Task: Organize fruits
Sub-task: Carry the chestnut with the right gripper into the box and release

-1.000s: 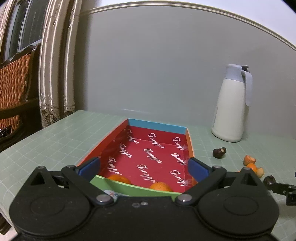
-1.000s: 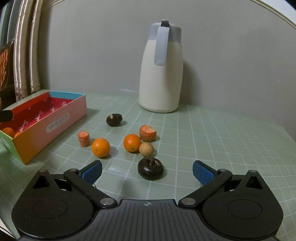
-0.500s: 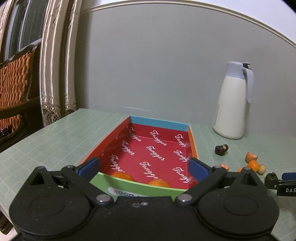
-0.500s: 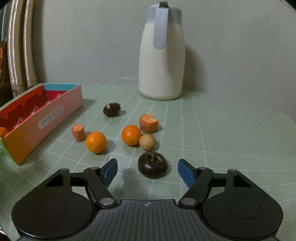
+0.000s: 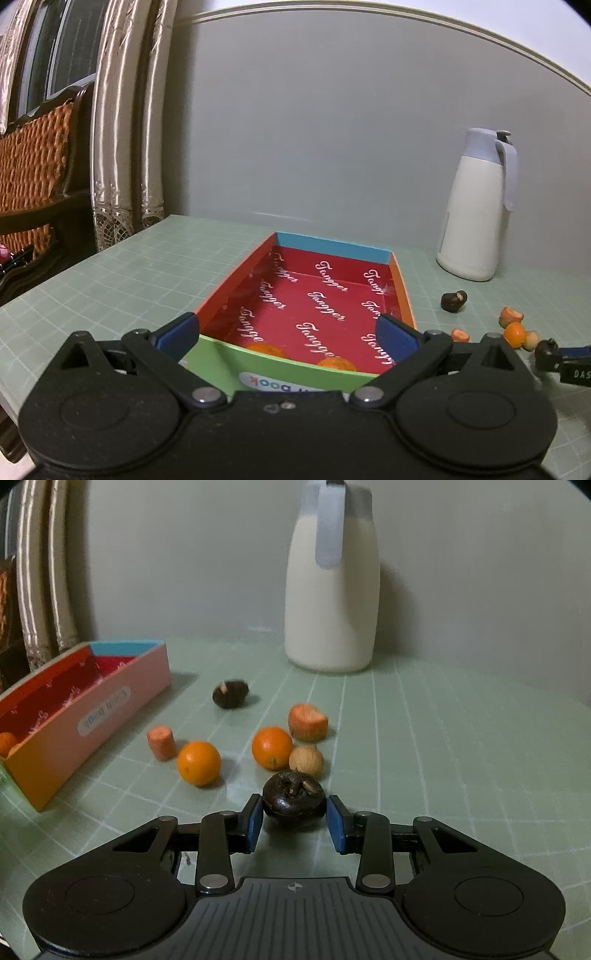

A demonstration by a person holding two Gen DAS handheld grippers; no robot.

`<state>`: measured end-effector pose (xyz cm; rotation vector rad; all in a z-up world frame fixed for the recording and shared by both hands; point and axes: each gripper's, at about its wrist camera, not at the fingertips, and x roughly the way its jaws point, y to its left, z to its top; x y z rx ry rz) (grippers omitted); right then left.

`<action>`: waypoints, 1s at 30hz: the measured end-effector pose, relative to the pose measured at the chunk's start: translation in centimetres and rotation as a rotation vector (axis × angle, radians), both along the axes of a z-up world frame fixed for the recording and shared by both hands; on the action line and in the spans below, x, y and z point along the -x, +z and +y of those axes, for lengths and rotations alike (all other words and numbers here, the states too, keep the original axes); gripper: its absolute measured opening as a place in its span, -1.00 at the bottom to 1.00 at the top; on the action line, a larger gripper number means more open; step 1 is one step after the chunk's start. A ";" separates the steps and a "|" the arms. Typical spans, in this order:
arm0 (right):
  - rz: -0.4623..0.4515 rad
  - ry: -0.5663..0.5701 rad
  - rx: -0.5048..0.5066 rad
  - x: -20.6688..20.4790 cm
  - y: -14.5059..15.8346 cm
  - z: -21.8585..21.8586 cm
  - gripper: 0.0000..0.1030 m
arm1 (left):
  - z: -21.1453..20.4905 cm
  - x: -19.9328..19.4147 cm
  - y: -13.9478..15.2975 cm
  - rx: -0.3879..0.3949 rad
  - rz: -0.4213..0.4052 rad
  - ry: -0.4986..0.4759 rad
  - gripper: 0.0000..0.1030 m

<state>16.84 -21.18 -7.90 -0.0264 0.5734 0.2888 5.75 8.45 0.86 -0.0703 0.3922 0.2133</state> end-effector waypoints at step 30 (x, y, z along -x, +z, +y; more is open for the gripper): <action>-0.293 0.321 -0.136 4.6 3.0 16.4 -0.18 | 7.3 3.0 0.0 0.007 0.022 0.164 0.86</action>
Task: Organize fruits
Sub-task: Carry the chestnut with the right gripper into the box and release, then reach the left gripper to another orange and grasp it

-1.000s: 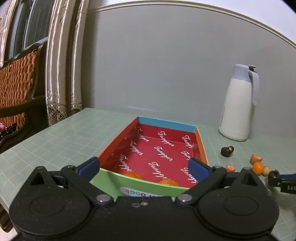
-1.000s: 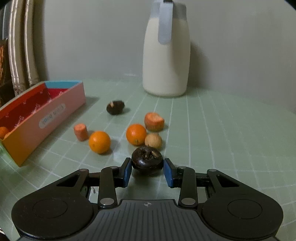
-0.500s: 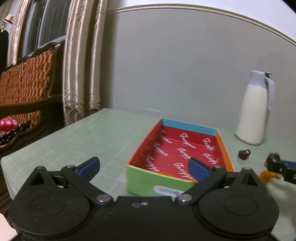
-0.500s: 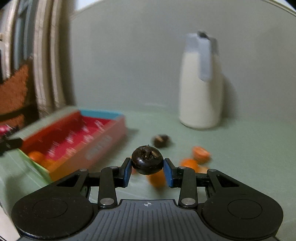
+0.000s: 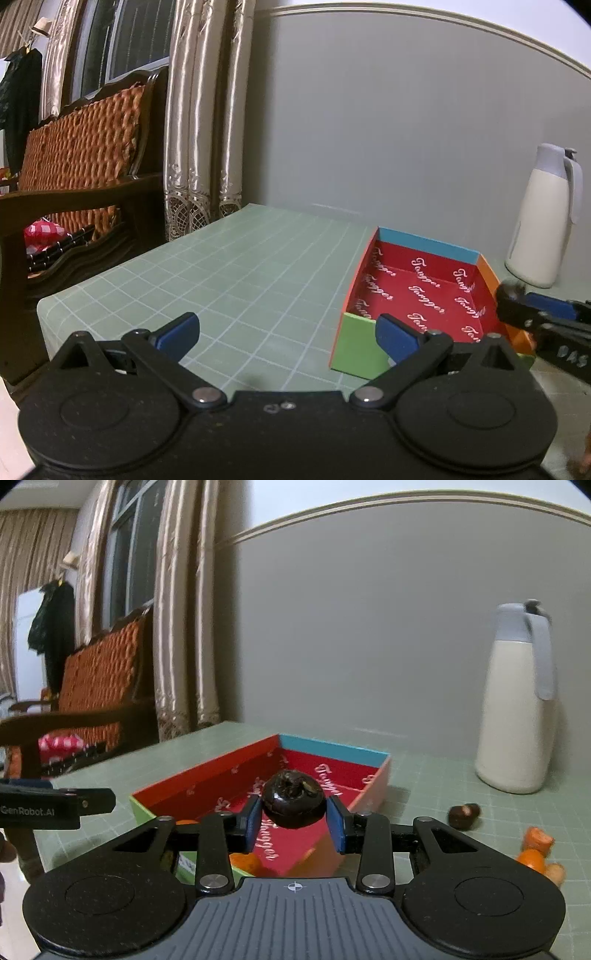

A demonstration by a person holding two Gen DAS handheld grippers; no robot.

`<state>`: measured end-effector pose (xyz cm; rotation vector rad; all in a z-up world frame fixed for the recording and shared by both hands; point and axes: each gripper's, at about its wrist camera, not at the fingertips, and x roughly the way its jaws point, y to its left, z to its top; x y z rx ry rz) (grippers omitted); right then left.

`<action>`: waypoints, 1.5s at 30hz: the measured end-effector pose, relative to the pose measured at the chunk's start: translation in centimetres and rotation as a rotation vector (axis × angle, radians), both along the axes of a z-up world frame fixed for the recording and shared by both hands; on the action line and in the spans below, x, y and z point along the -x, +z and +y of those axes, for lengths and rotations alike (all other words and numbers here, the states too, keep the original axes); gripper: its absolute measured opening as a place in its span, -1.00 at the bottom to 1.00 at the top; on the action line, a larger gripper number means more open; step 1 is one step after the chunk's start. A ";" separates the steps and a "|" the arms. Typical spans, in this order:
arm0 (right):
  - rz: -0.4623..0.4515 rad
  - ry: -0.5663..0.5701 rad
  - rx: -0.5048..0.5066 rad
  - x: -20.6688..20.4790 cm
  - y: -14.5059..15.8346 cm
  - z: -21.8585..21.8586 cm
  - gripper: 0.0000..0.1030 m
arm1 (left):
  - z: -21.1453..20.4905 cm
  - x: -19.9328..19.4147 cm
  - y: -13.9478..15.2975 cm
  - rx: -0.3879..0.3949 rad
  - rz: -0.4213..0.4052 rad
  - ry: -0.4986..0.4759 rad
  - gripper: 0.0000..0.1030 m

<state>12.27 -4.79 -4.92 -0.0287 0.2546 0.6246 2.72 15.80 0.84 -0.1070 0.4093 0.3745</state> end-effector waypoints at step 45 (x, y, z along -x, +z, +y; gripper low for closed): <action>0.084 -0.434 0.075 -0.8 -0.7 -22.9 1.00 | -21.8 -7.2 -2.1 -0.087 0.027 -0.520 0.57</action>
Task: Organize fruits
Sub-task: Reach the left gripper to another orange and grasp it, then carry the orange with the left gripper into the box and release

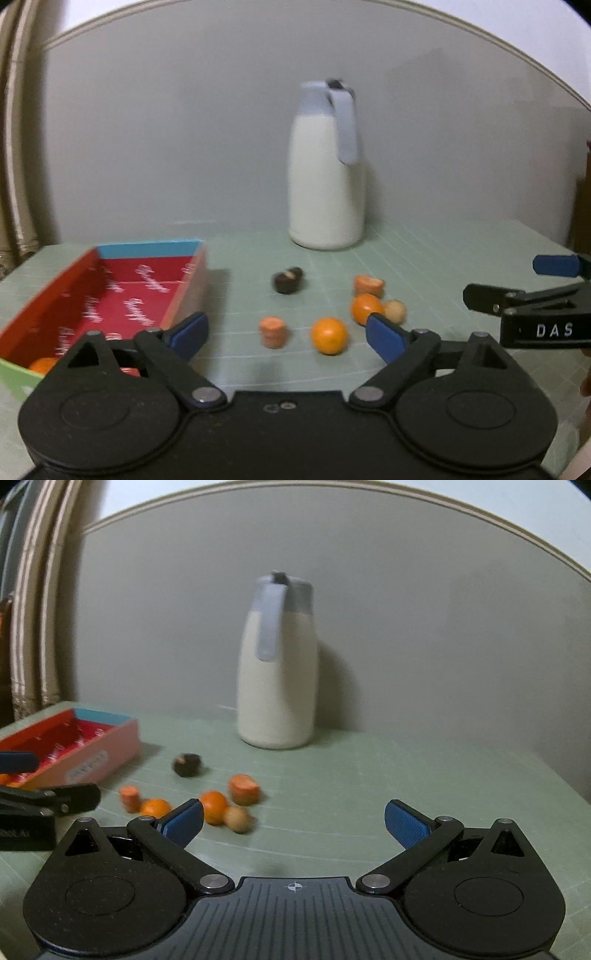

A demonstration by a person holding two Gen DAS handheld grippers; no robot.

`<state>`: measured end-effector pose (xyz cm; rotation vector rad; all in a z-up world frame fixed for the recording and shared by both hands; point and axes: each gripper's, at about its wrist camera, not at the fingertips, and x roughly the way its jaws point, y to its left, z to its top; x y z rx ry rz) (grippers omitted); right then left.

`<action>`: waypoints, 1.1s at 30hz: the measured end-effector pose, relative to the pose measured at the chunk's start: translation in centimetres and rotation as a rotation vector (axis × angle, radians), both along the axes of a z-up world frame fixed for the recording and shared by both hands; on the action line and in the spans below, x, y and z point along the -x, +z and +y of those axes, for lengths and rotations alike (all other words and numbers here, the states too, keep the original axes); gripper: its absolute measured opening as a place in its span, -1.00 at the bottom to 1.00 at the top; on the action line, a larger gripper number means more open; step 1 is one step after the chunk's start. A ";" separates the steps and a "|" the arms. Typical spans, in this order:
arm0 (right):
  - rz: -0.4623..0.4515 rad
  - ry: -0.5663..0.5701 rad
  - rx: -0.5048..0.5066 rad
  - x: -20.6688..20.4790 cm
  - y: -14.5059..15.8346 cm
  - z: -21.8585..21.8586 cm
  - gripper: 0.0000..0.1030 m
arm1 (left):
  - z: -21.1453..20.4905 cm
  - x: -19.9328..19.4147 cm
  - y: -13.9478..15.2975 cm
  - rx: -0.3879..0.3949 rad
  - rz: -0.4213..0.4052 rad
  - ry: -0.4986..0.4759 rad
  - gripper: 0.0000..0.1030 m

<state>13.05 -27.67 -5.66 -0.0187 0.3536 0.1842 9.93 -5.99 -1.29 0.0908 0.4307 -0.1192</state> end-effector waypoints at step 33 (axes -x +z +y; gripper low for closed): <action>0.130 -0.067 -0.106 -6.2 -1.1 -2.3 1.00 | -3.0 -4.2 -2.2 -0.042 0.100 -0.059 -0.58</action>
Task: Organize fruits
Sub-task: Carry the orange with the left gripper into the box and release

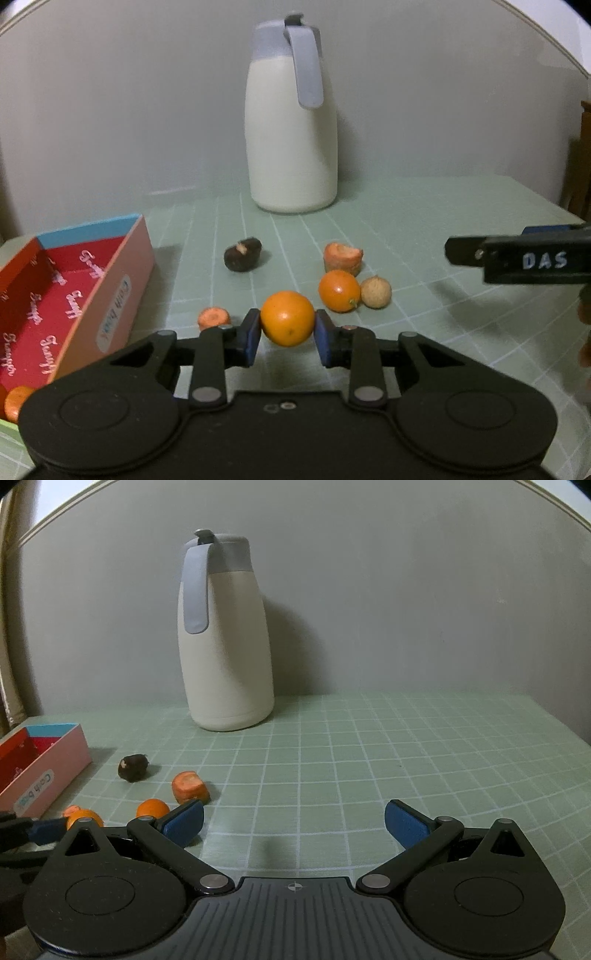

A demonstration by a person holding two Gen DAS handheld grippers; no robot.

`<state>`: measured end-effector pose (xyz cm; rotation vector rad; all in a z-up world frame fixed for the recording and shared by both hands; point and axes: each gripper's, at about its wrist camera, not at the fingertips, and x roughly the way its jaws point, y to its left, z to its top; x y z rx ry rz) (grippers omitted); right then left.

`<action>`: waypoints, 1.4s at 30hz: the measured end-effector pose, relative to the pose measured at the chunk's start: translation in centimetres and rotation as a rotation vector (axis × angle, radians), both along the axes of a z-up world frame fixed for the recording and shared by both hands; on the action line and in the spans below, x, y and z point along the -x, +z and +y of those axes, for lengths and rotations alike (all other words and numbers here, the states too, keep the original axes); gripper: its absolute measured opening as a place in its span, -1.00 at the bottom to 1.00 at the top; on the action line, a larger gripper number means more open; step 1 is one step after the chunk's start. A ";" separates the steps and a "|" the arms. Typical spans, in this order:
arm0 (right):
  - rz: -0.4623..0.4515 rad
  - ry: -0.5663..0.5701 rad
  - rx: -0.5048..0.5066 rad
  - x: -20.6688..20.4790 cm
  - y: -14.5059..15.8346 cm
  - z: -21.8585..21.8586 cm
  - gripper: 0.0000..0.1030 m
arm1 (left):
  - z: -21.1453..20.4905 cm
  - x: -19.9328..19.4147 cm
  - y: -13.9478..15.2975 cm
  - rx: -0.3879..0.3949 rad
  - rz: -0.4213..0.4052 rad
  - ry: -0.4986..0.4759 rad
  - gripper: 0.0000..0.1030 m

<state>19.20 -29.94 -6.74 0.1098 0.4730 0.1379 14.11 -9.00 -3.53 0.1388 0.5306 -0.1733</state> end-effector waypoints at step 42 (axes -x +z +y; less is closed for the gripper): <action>-0.071 0.278 0.199 2.3 -0.2 14.9 1.00 | 19.1 5.1 3.2 0.155 -0.104 0.376 0.15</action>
